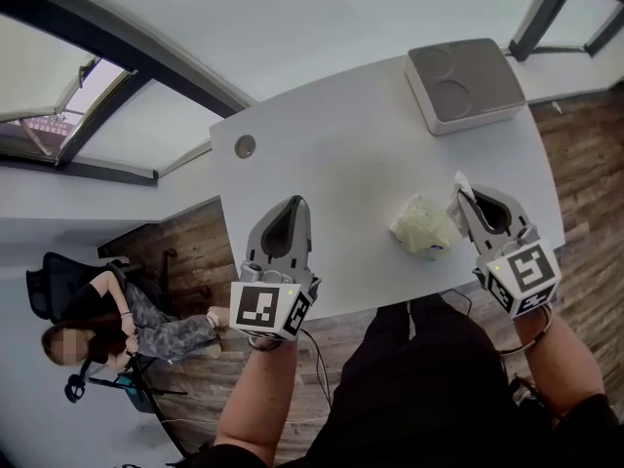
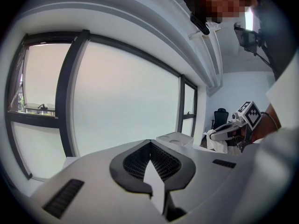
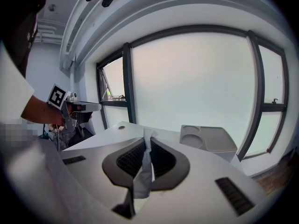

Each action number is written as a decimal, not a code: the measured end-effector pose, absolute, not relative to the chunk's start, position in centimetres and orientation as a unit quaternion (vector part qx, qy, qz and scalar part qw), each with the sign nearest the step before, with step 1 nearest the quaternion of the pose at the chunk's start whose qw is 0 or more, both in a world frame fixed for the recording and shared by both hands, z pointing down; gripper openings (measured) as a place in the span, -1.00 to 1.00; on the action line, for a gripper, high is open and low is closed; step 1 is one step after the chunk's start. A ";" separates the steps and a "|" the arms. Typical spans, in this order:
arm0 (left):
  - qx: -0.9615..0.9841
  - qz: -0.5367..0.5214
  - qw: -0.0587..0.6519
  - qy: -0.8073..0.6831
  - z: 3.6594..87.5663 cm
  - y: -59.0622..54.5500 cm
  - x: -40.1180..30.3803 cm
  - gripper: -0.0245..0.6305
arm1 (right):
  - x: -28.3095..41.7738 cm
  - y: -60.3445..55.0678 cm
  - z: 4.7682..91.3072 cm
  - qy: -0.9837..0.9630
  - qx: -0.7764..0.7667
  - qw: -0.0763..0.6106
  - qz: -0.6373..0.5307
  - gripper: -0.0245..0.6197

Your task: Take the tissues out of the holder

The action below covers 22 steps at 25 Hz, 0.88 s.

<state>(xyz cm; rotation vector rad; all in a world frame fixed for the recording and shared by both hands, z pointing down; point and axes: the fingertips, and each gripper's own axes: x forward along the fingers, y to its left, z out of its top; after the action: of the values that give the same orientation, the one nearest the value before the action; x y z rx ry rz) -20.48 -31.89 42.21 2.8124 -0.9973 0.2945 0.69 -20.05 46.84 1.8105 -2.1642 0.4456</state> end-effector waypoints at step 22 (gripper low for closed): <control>0.934 0.021 -0.009 -0.356 28.6 -33.9 -20.8 -0.91 | 4.4 -21.9 32.5 -0.746 0.662 0.056 0.051 -0.86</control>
<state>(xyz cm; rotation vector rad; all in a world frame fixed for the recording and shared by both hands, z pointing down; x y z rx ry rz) -20.77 -33.87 28.59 2.9517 -1.1236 0.0665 4.41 -21.88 32.50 2.0073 -2.2626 0.1551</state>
